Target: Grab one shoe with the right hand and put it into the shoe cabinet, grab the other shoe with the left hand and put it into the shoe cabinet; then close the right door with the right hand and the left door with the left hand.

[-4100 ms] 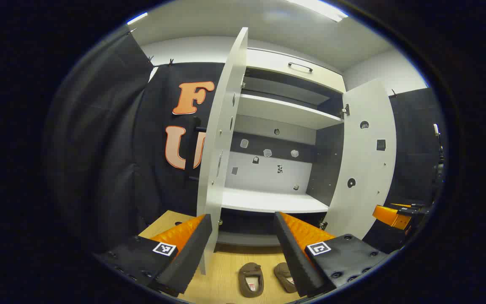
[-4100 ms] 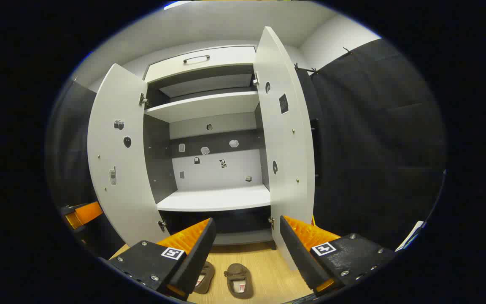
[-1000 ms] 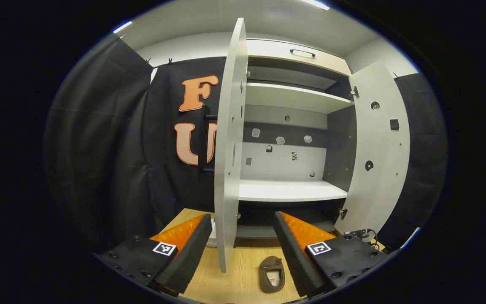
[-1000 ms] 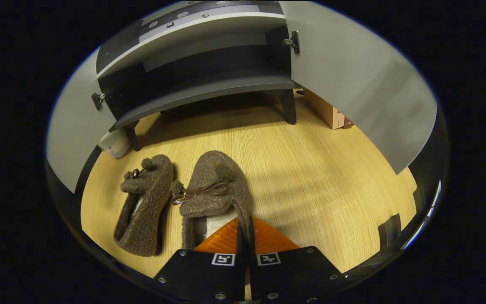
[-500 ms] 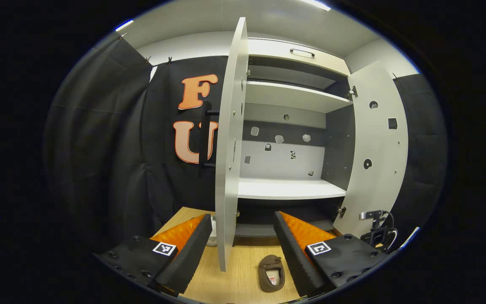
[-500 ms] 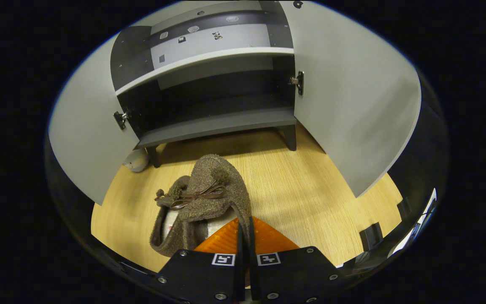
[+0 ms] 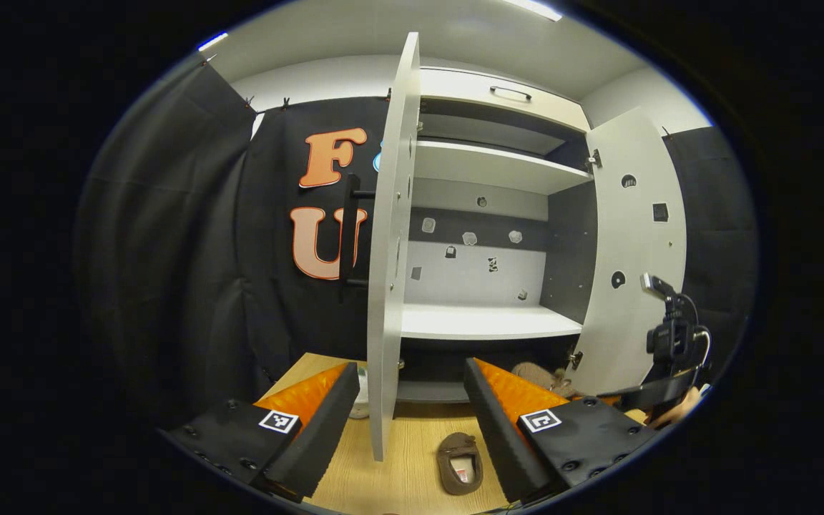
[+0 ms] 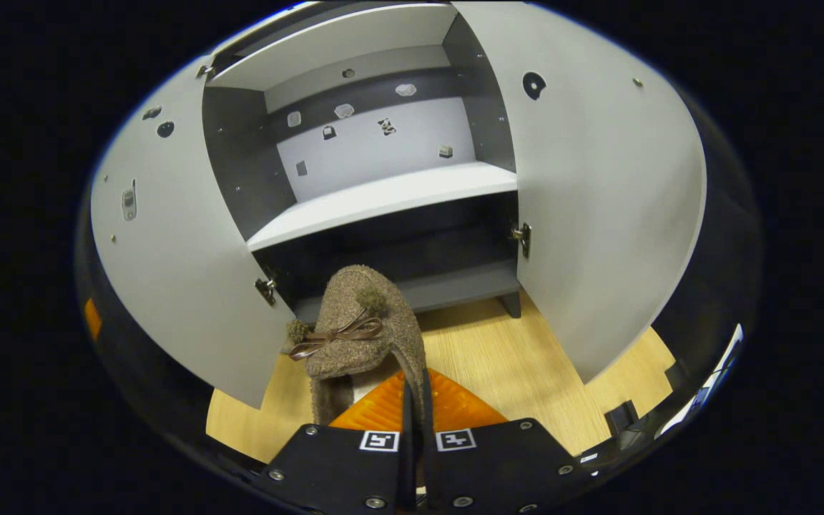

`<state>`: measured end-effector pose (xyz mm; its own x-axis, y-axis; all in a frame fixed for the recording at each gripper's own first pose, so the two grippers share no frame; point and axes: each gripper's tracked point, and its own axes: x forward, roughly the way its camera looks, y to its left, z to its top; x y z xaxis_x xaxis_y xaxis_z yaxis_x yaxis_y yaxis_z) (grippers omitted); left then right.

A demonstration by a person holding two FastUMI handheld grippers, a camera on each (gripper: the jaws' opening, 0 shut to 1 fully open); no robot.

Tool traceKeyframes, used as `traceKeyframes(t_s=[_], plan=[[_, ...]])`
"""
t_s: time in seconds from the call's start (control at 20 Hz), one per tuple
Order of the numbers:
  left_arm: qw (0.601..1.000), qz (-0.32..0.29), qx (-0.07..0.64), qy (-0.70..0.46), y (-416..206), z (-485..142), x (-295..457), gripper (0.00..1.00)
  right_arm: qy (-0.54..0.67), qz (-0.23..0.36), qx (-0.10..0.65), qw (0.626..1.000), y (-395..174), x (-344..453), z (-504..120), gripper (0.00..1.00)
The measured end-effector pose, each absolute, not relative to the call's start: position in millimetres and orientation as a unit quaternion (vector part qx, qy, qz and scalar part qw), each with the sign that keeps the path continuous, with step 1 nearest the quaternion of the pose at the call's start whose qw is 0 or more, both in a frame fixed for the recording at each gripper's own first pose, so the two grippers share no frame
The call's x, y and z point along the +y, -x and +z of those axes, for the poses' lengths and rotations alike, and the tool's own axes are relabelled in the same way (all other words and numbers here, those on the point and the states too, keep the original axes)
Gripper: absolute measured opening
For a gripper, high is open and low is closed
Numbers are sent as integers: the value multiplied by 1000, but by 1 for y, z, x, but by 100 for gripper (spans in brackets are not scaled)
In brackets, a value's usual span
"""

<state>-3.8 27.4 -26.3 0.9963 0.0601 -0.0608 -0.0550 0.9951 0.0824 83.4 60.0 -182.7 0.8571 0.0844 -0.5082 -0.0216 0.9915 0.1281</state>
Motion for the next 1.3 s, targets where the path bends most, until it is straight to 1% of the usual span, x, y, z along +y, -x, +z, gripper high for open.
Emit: traceKeyframes(t_s=[0.05,0.1,0.25,0.35,0.4,0.45,0.5,0.6,0.65,0.7,0.85,0.9,0.95,1.05,1.1,1.3], plan=[[998,30,30,-41,5,-27,28,97,-61,31,257,964,-90,64,-168,4],[998,32,29,-42,6,-27,28,94,-63,36,247,966,-101,70,-155,4],[998,36,32,-41,9,-31,29,94,-66,41,221,972,-129,78,-115,4],[998,39,35,-40,11,-34,30,97,-70,42,202,976,-150,80,-89,4],[998,41,36,-41,13,-35,30,97,-75,43,194,977,-163,83,-77,5],[998,42,37,-43,14,-37,30,94,-79,44,185,979,-175,85,-64,4],[997,43,39,-44,14,-38,30,97,-81,44,179,980,-190,87,-53,4],[997,43,42,-45,15,-41,29,94,-81,36,176,980,-218,86,-40,4],[997,44,43,-44,15,-42,29,94,-76,30,174,981,-233,84,-35,4],[997,45,43,-43,15,-43,30,97,-72,23,170,983,-252,82,-29,4],[997,49,43,-44,16,-44,31,97,-79,11,169,982,-294,78,-16,4],[997,50,44,-45,15,-46,31,94,-79,4,169,982,-309,74,-13,4],[997,51,46,-46,15,-47,32,94,-74,-4,174,982,-323,70,-14,4],[996,55,50,-47,13,-50,34,99,-77,-11,190,979,-344,69,-22,4],[996,59,51,-47,13,-51,37,97,-86,-12,200,976,-354,70,-29,4],[995,67,57,-46,11,-53,42,97,-106,-33,230,967,-388,61,-55,4]])
